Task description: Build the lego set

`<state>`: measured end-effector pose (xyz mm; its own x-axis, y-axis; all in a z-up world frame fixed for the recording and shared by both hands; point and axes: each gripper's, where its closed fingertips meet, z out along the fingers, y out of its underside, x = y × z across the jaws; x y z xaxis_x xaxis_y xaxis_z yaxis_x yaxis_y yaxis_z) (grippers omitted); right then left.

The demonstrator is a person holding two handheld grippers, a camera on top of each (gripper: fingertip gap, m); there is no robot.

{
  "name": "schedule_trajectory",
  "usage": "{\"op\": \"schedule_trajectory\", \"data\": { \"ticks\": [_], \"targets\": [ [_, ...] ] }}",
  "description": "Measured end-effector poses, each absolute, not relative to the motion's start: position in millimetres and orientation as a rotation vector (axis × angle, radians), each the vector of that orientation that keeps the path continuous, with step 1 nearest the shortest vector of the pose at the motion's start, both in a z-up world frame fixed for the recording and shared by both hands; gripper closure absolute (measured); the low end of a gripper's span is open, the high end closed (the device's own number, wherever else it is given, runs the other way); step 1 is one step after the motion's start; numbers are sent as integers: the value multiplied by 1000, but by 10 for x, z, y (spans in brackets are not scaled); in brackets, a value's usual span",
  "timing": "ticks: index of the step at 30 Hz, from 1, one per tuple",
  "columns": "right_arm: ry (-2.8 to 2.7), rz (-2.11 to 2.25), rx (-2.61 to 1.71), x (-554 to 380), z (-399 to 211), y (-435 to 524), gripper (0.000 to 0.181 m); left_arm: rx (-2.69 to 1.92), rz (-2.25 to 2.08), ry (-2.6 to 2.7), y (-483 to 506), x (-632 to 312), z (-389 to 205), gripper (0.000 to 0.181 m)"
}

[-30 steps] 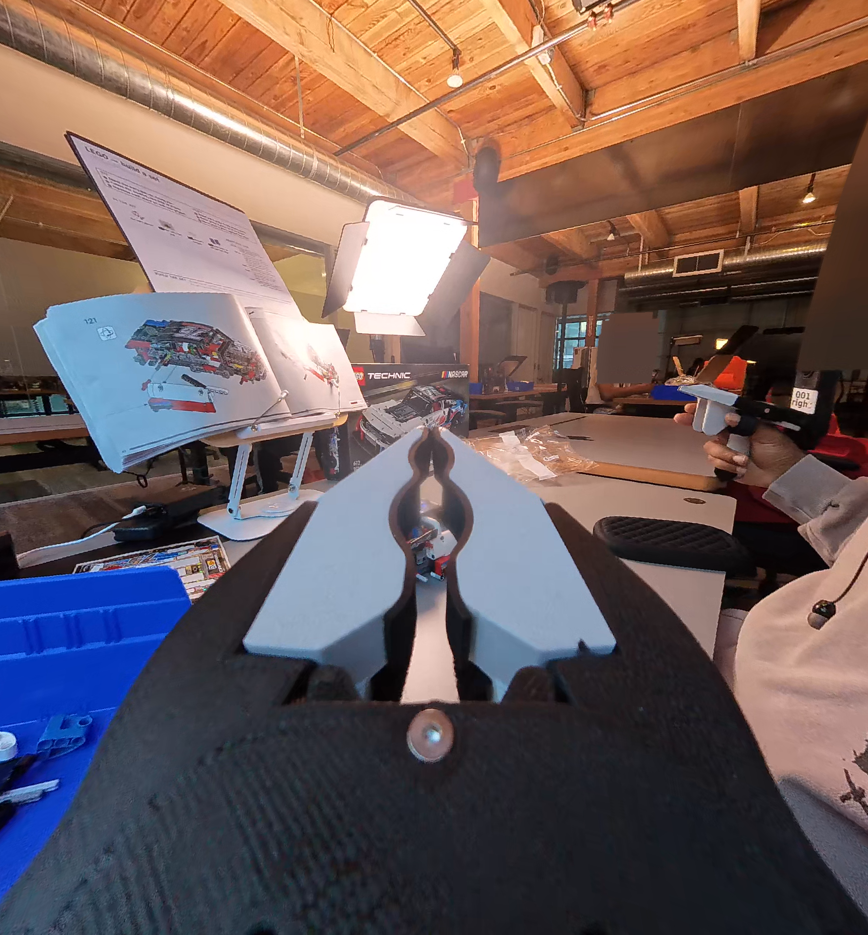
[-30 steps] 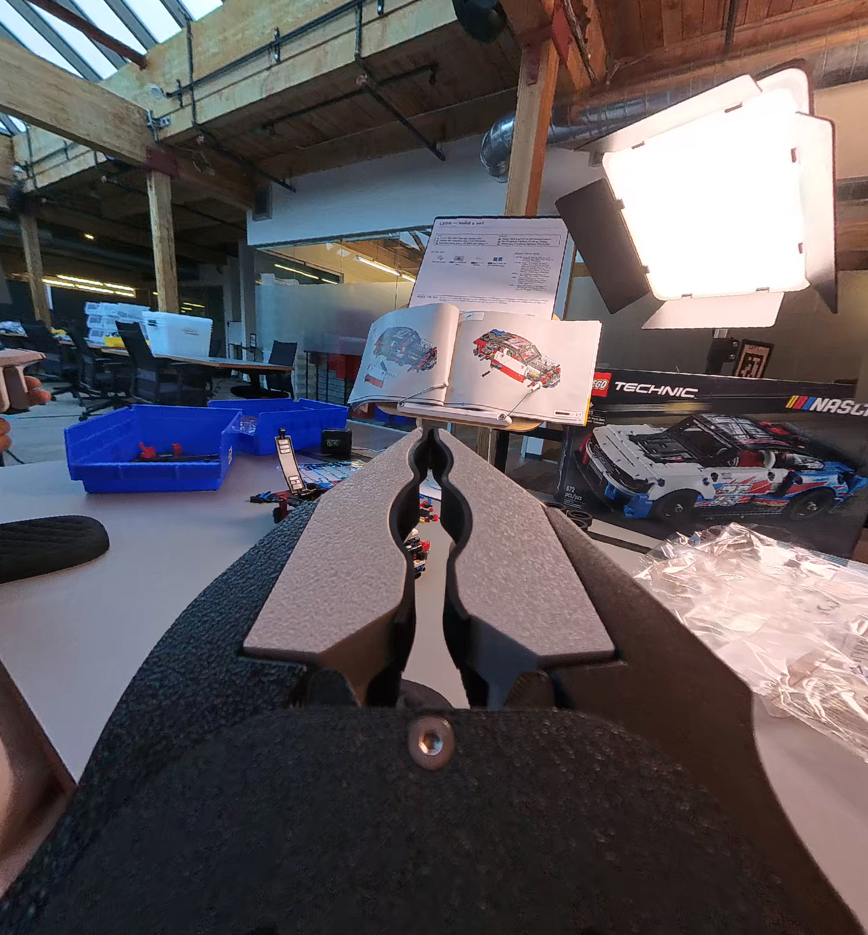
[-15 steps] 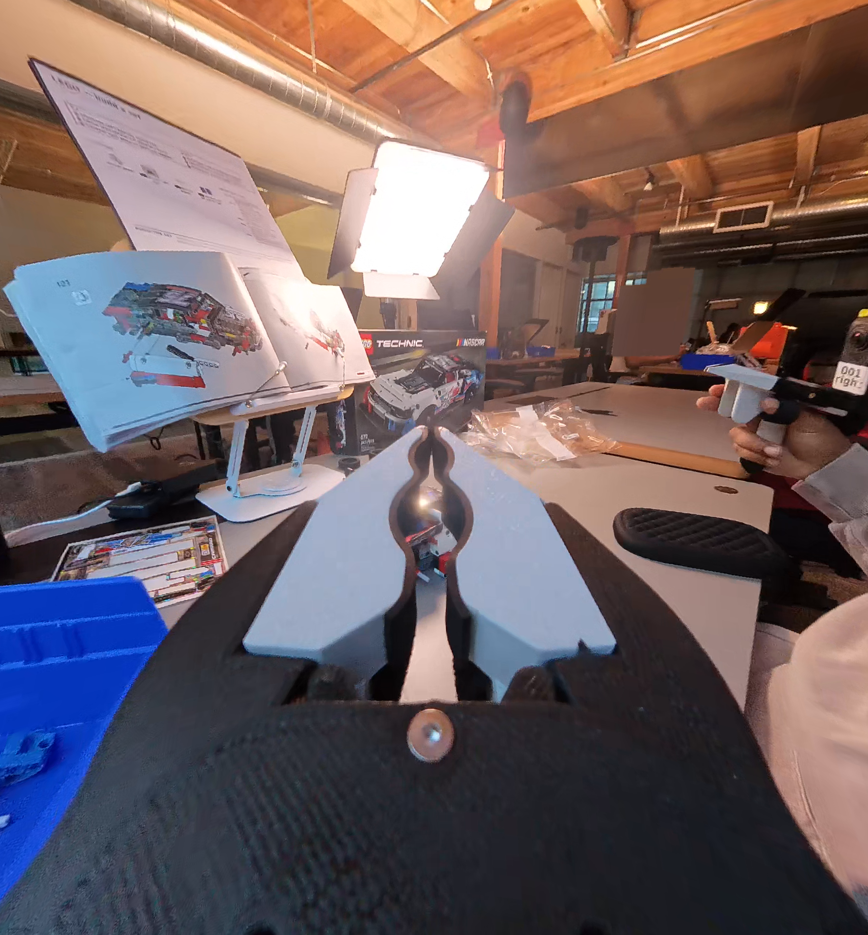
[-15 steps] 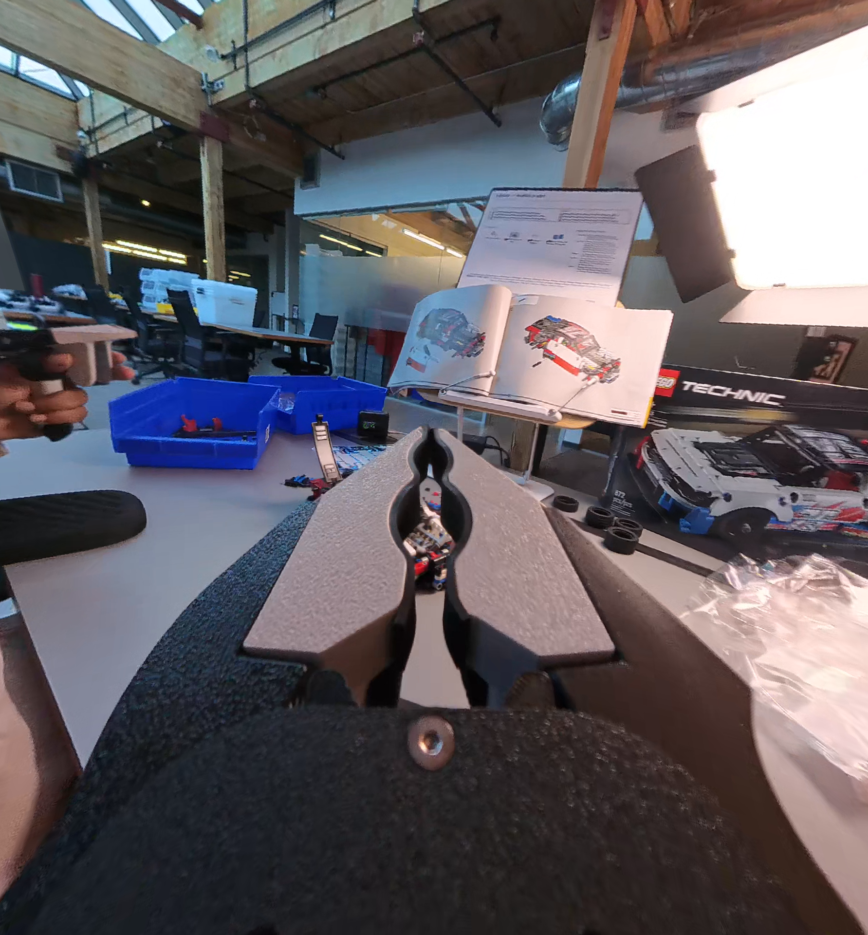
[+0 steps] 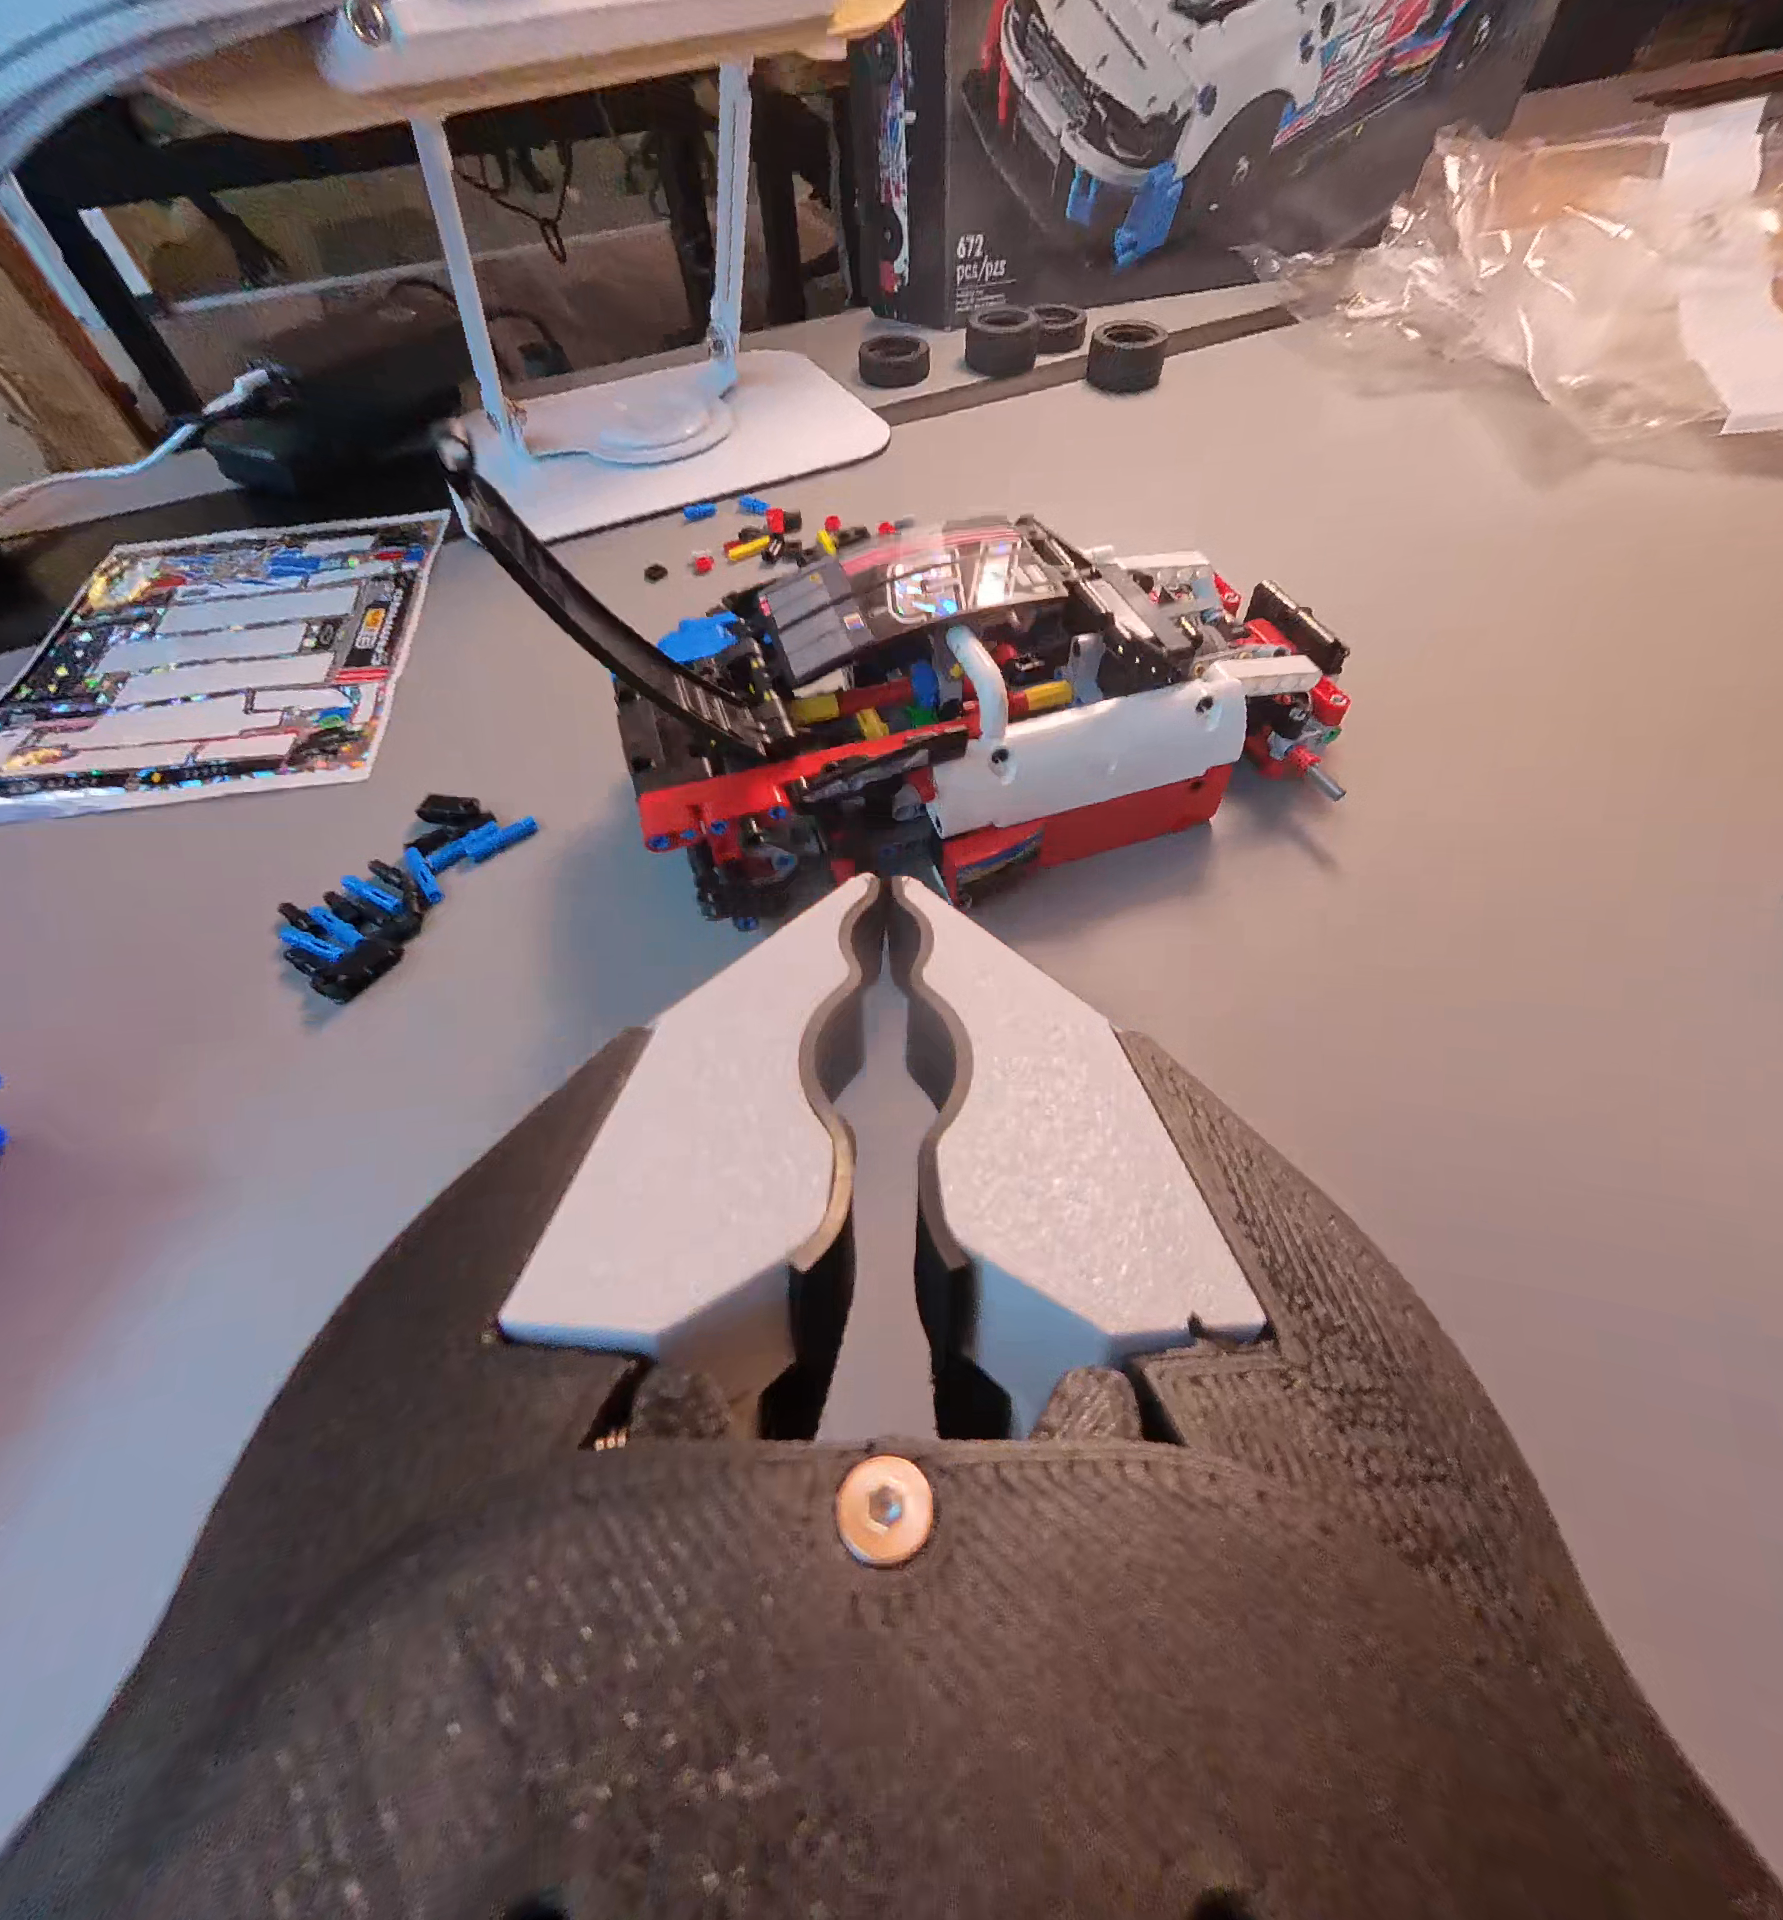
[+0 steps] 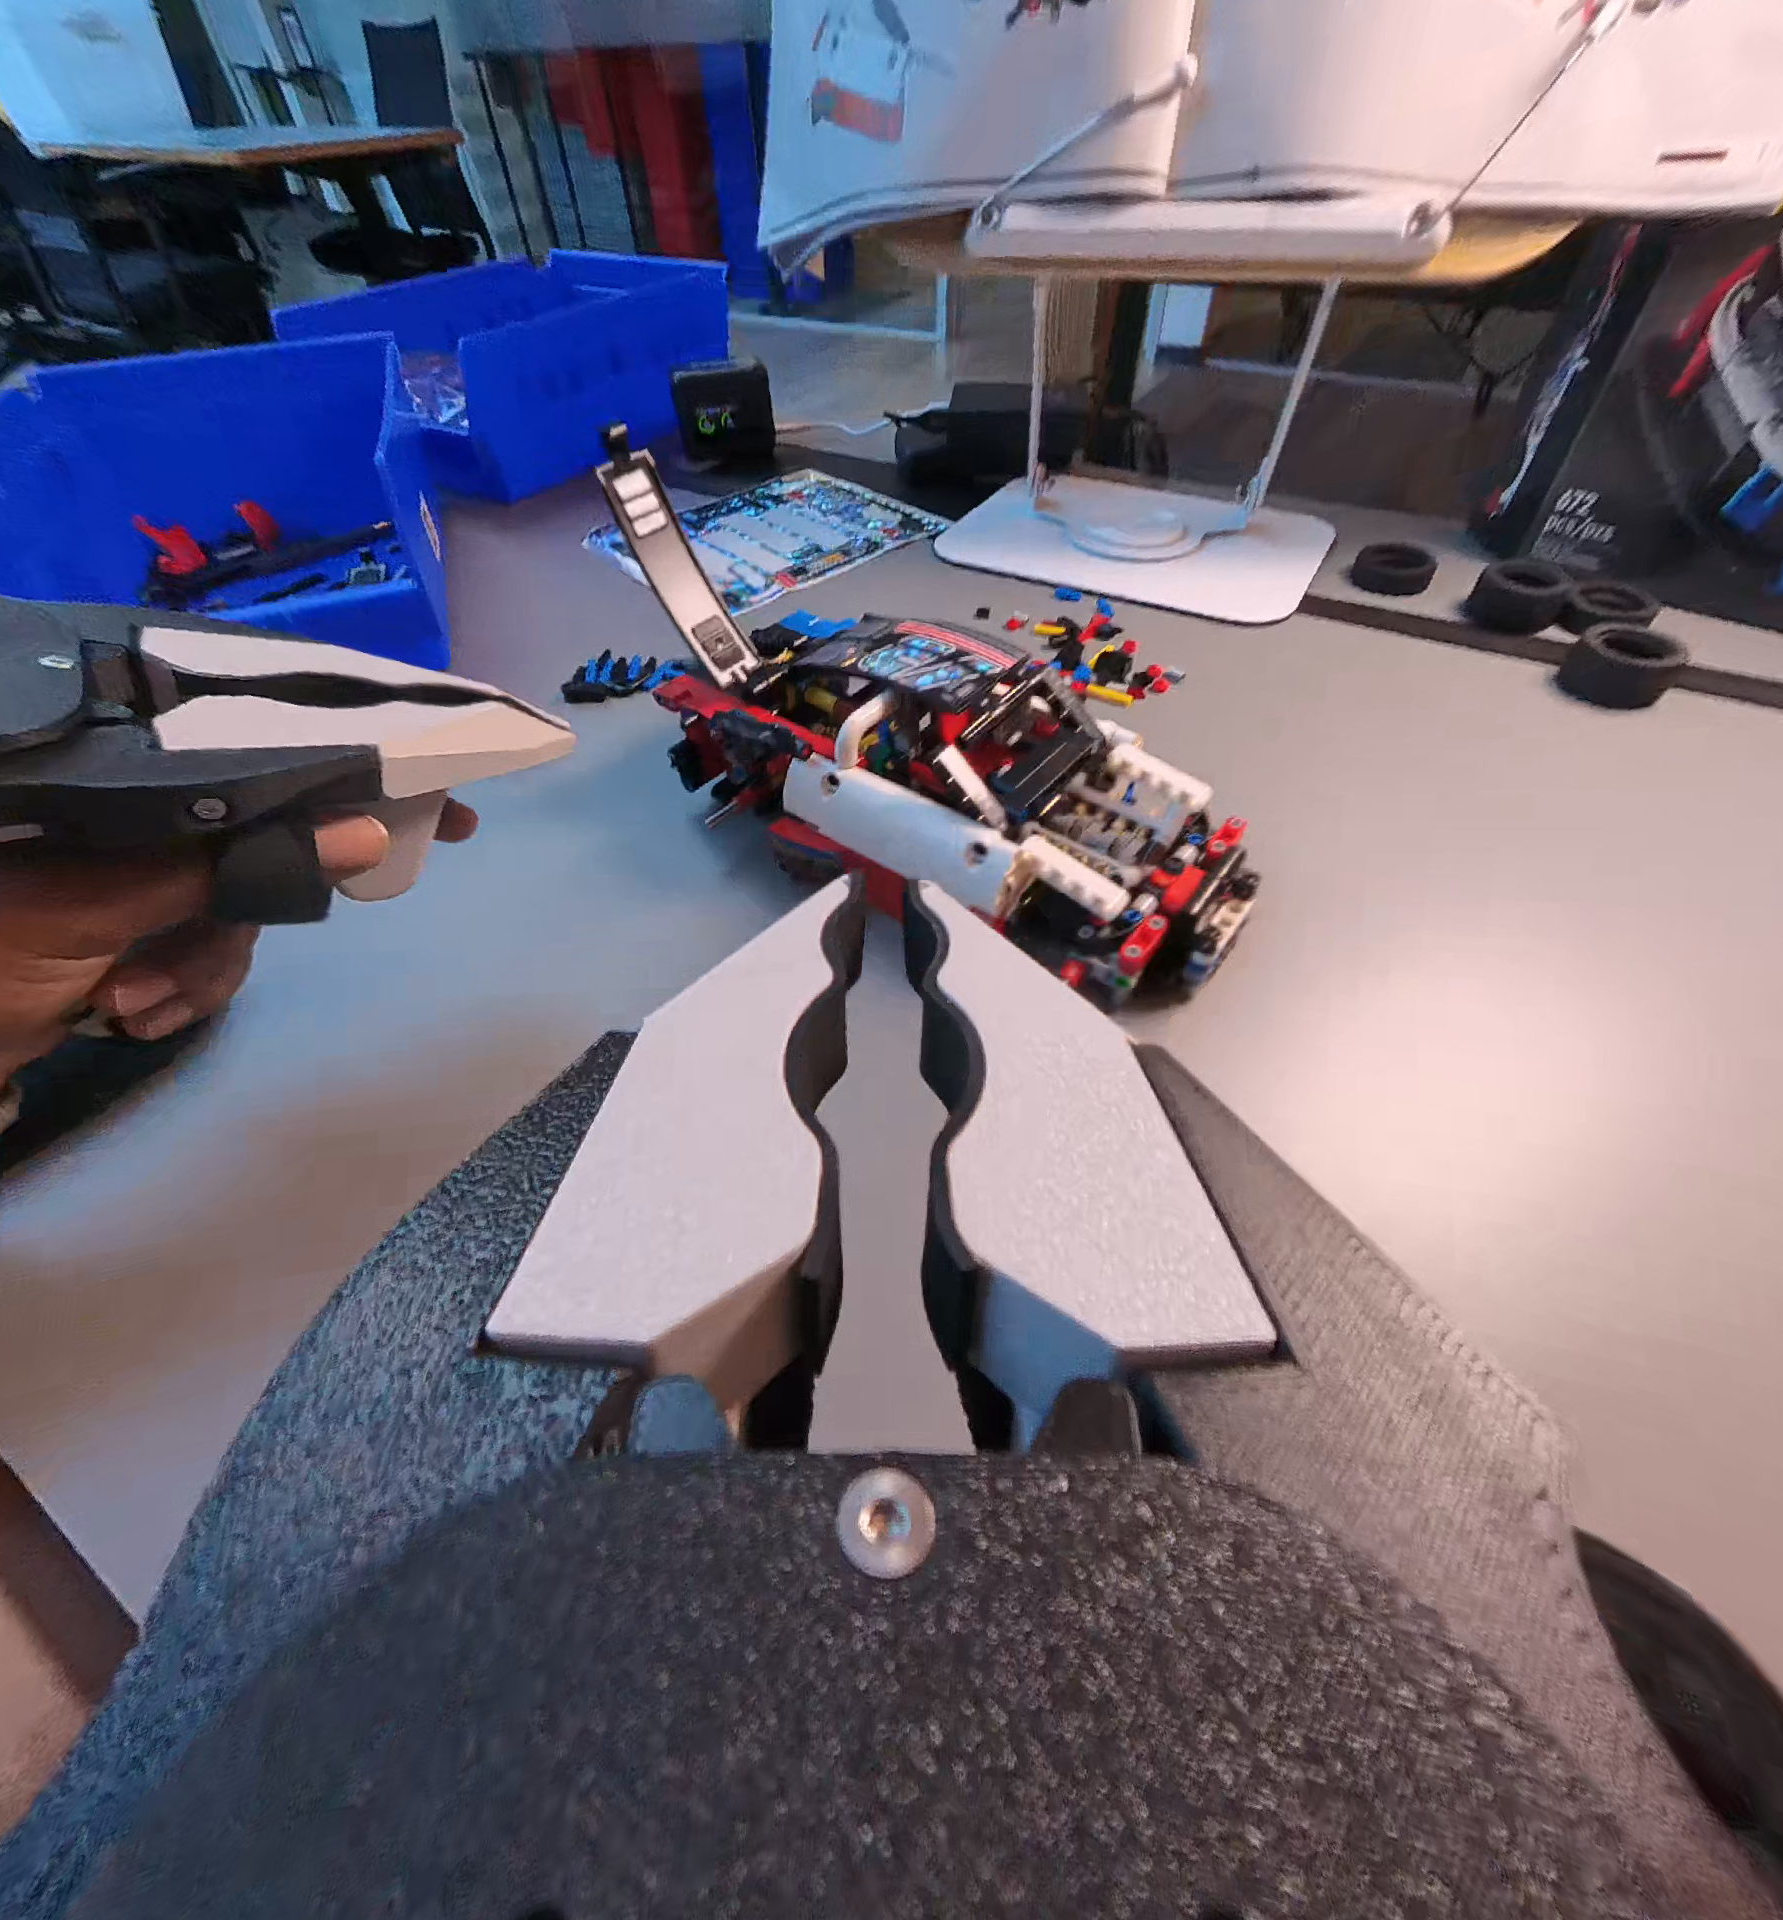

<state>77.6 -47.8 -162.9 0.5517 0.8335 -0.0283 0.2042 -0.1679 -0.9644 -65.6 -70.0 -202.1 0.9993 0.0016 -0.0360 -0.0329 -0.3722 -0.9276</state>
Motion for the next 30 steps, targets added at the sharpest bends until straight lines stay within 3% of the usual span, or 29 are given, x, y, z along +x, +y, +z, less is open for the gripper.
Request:
{"op": "schedule_trajectory", "data": {
  "ticks": [4, 7, 14, 30],
  "targets": [
    [-924, 694, -1722, 579, -1981, -598, 160, -1993, 69, 27, -723, -584, -2276, 178],
    [-954, 679, -1740, 551, -2060, -604, 147, -2015, 51, 29, -730, -581, -2338, 150],
    [-978, 654, -1770, 547, -2141, -583, 115, -2039, 61, 47, -736, -587, -2421, 104],
    [-1017, 658, -1777, 509, -2163, -639, 110, -2055, 73, 36, -719, -634, -2445, 102]
  ]
}}
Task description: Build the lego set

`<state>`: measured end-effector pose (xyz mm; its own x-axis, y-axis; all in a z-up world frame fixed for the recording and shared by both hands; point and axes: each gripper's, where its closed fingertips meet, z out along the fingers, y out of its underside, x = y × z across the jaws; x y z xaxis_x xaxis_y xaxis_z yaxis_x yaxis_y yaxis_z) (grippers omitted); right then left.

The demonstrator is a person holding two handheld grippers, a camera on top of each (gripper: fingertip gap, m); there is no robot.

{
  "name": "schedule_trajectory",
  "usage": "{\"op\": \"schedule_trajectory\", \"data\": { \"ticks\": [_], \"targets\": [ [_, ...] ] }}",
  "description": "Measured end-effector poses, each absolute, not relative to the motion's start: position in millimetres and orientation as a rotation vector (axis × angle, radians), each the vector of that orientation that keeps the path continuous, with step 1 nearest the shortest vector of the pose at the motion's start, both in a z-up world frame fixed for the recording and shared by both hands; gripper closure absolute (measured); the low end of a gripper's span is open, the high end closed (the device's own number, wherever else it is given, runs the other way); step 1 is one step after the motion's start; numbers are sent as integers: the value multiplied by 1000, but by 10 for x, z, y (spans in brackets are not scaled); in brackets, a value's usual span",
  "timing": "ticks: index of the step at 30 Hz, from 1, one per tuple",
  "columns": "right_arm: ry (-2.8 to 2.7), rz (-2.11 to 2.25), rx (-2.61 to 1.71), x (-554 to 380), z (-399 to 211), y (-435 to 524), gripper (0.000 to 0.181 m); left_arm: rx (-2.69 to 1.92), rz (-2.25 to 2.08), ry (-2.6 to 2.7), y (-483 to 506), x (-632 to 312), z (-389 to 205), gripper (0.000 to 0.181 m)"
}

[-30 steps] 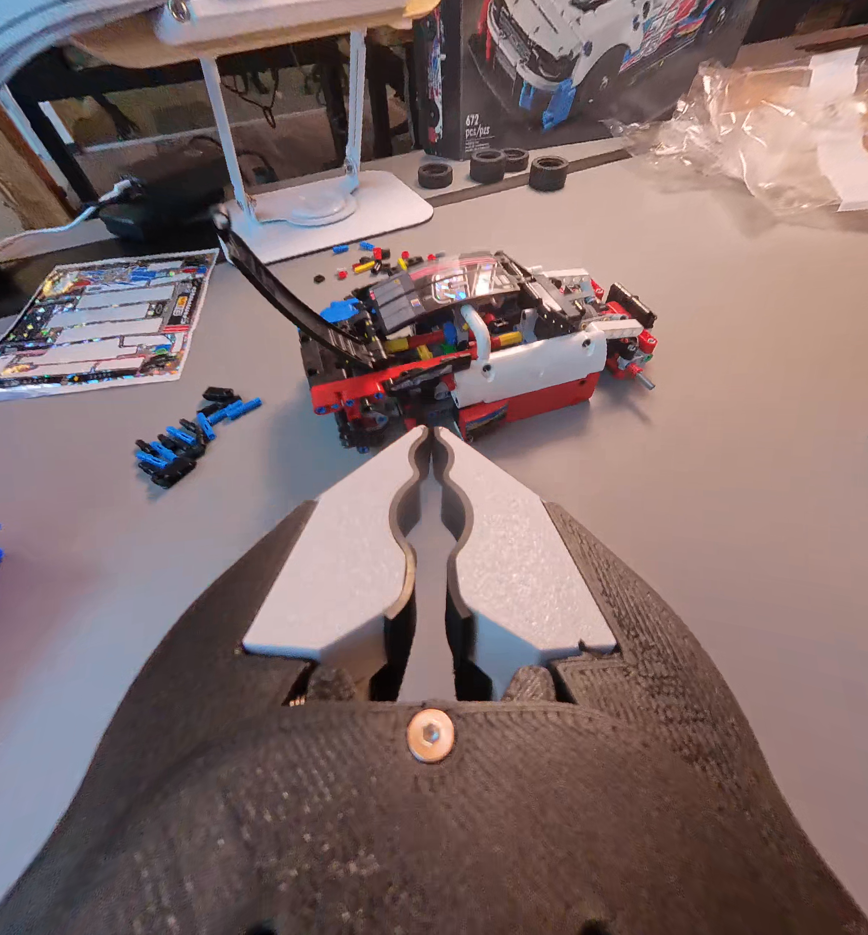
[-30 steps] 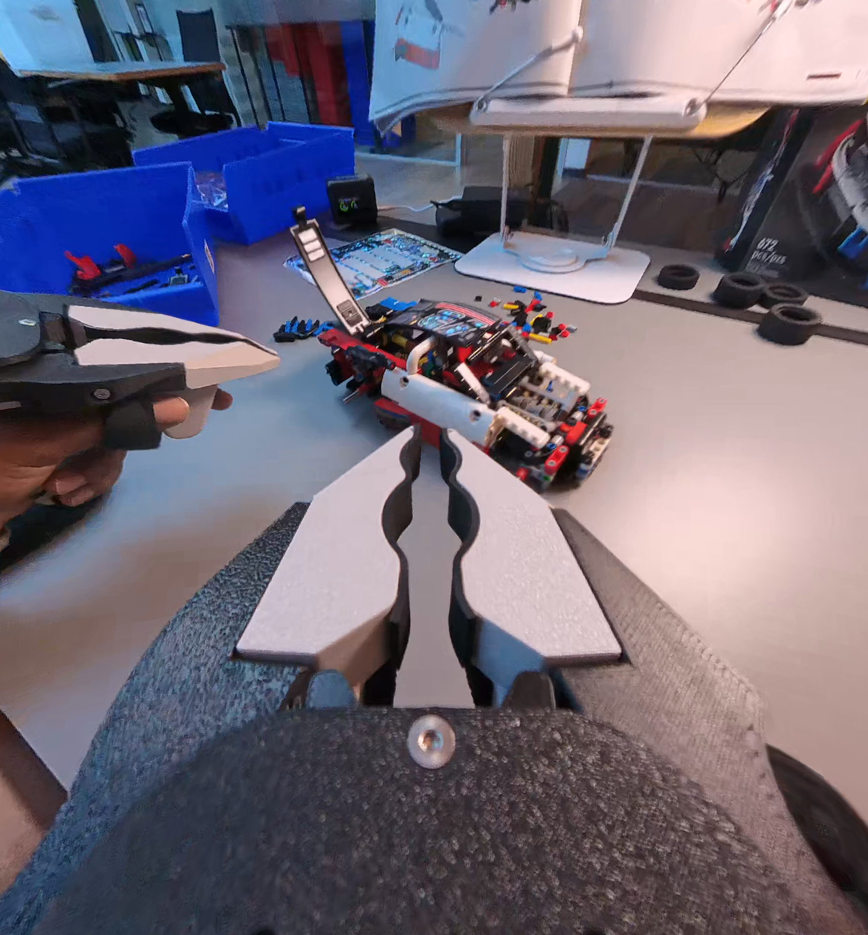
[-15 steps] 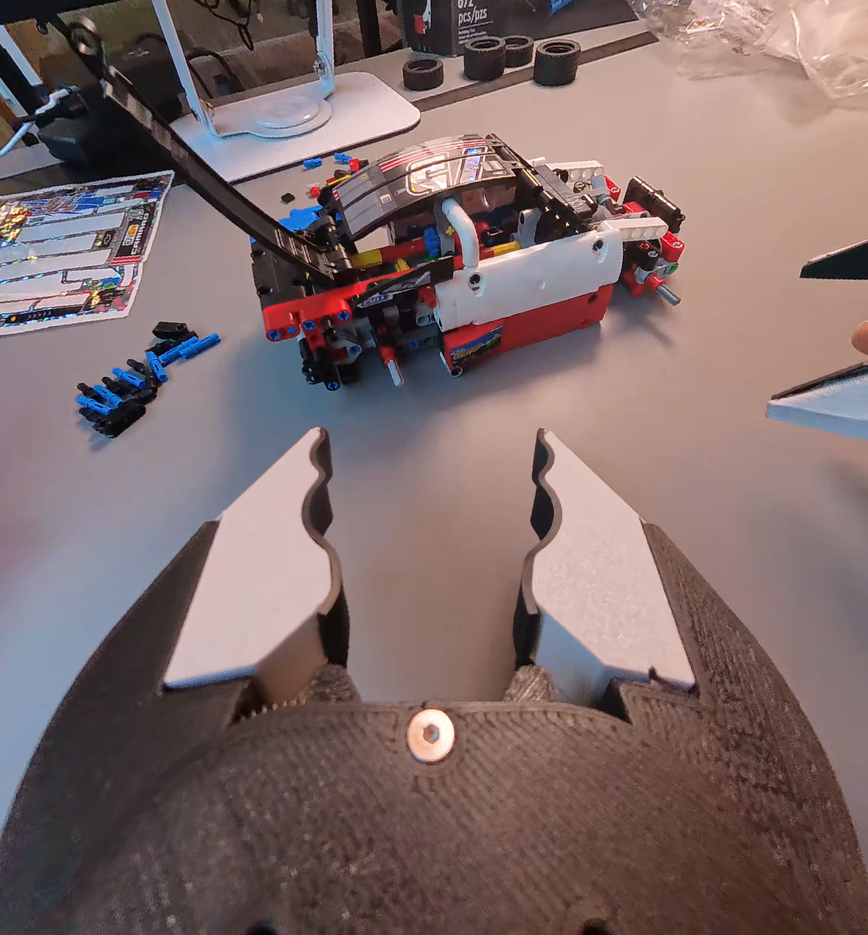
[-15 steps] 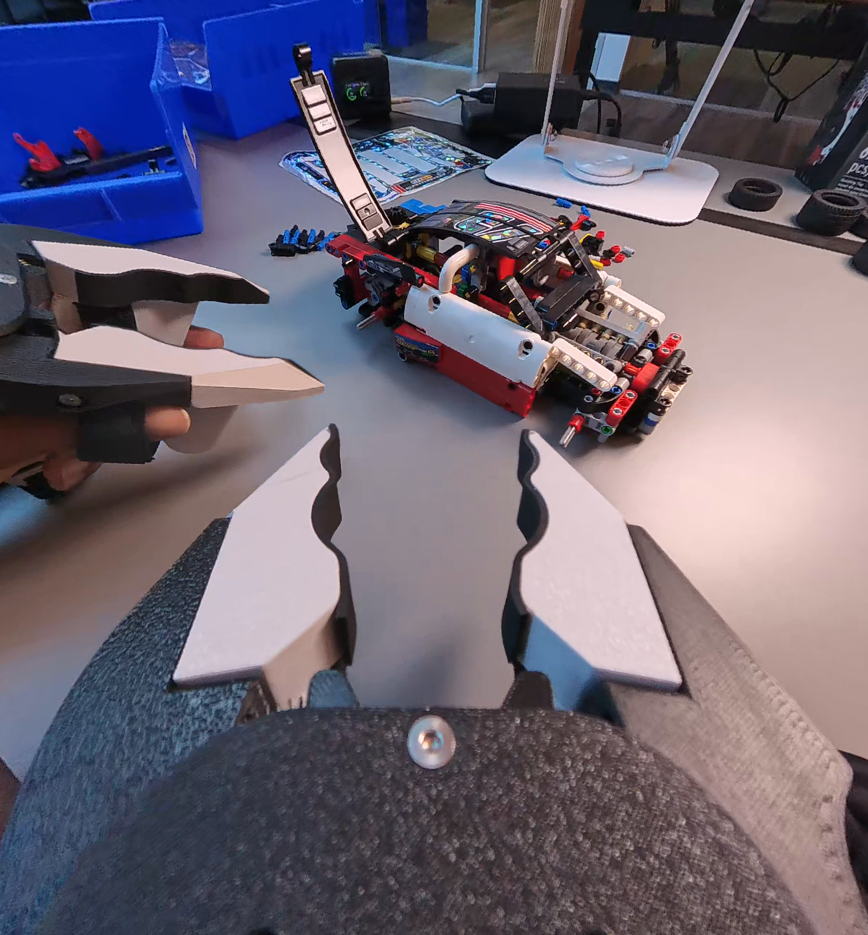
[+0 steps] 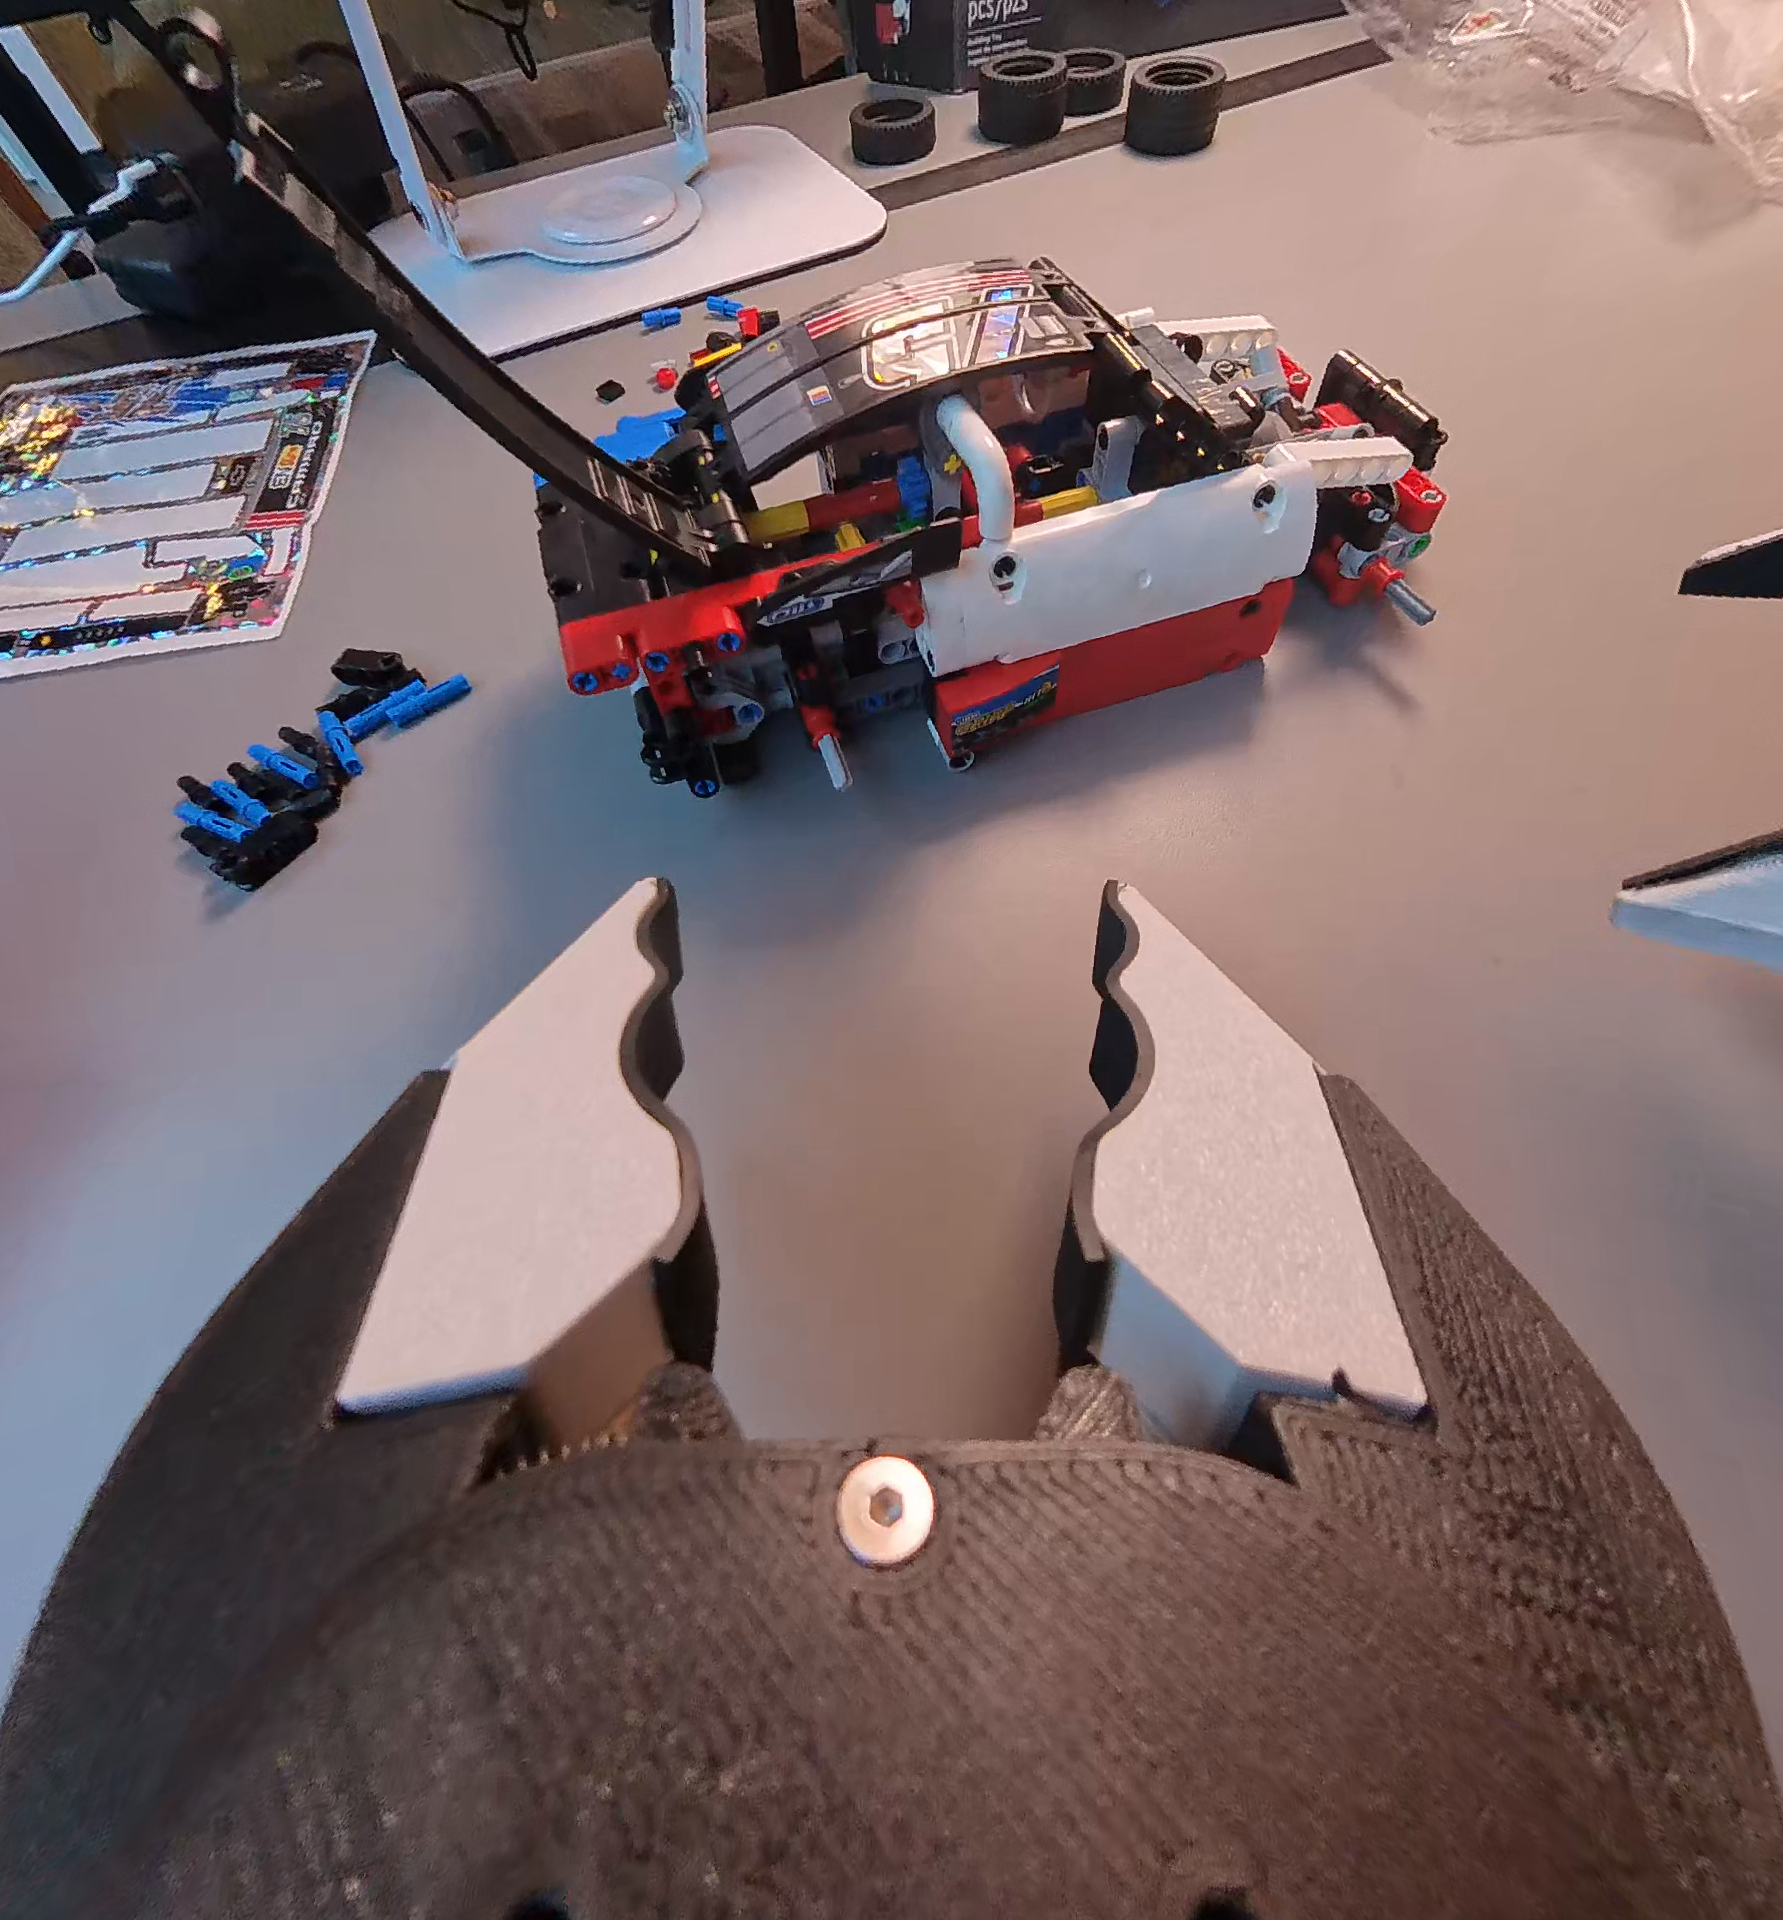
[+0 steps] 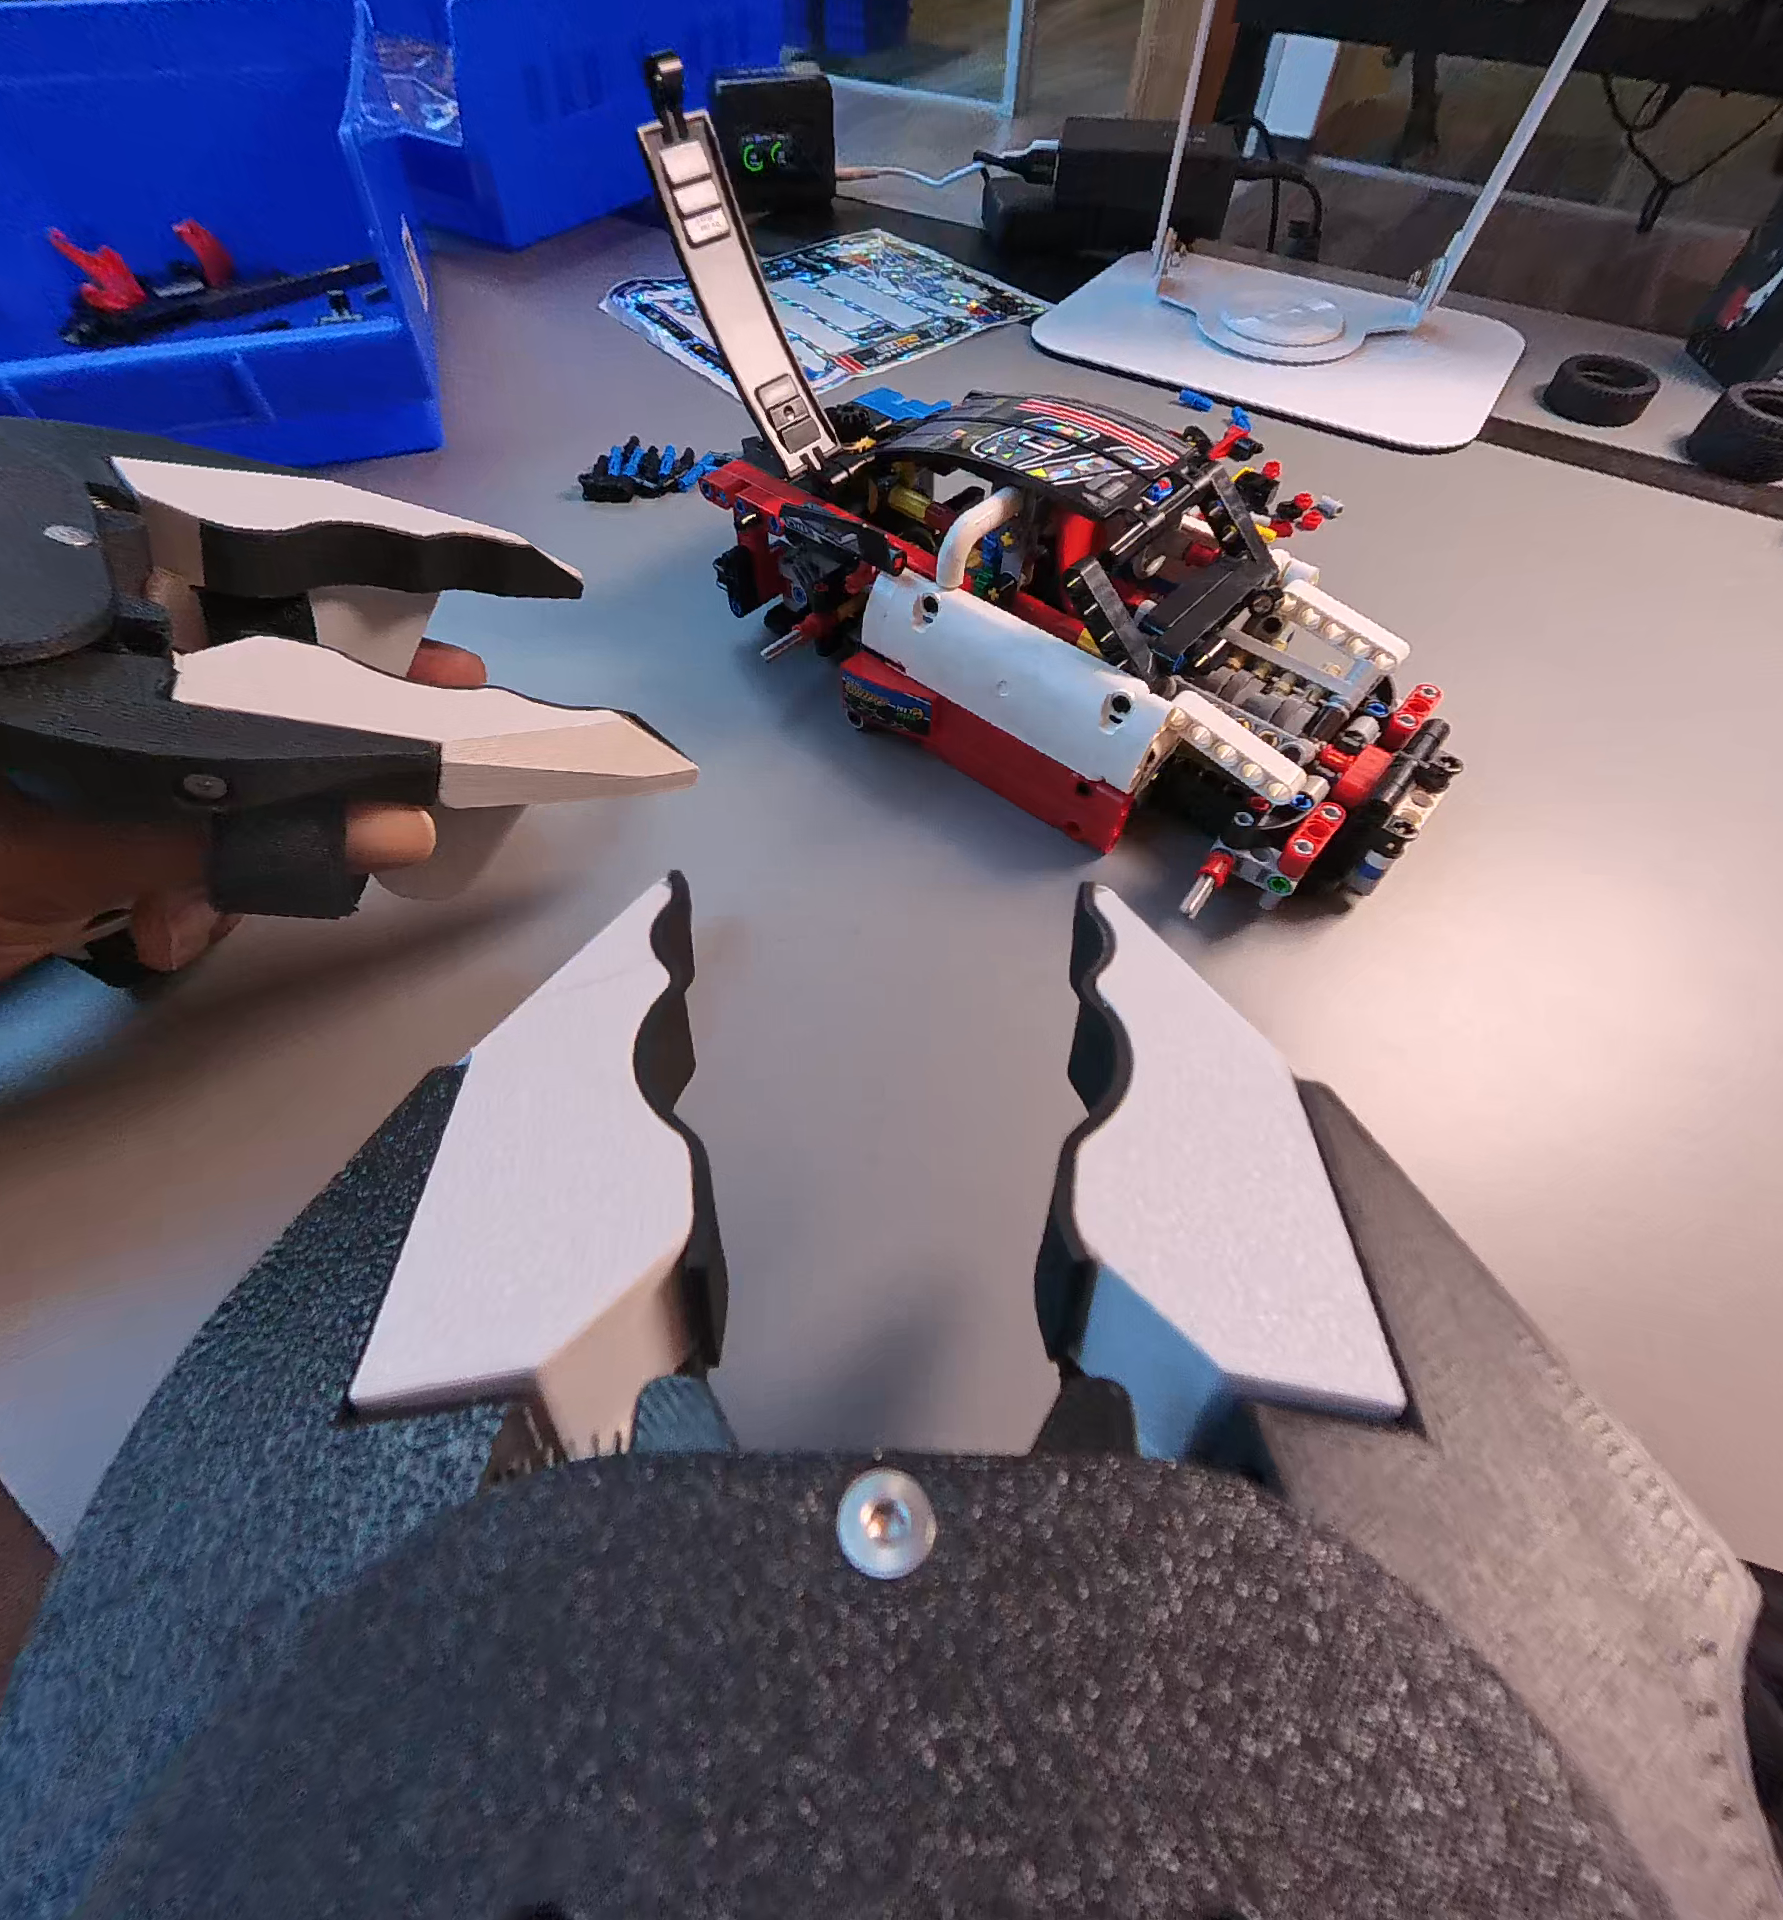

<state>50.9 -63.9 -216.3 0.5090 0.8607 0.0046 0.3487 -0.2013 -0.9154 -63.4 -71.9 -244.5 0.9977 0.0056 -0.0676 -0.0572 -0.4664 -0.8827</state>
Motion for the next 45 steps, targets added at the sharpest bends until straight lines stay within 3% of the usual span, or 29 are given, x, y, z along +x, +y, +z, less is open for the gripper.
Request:
{"op": "schedule_trajectory", "data": {
  "ticks": [14, 24, 31, 35, 40, 45],
  "targets": [
    [-1022, 621, -1808, 587, -2219, -529, 102, -2068, 50, 84, -743, -522, -2423, 107],
    [-1643, 308, -1516, 483, -2264, -223, 134, -2022, 91, 178, -983, -566, -2027, 112],
    [-1925, 125, -1077, -117, -2332, -144, 137, -2046, 91, 136, -1103, -714, -2126, 115],
    [-2063, -71, -1100, -146, -2473, 65, 132, -2052, 94, 134, -1121, -765, -2134, 117],
    [-2101, -244, -1072, -146, -2566, 254, 146, -2040, 71, 139, -1093, -742, -2147, 117],
    [-2239, -62, -1144, -96, -2529, 175, 156, -2049, 39, 167, -1113, -689, -2195, 117]
  ]
}}
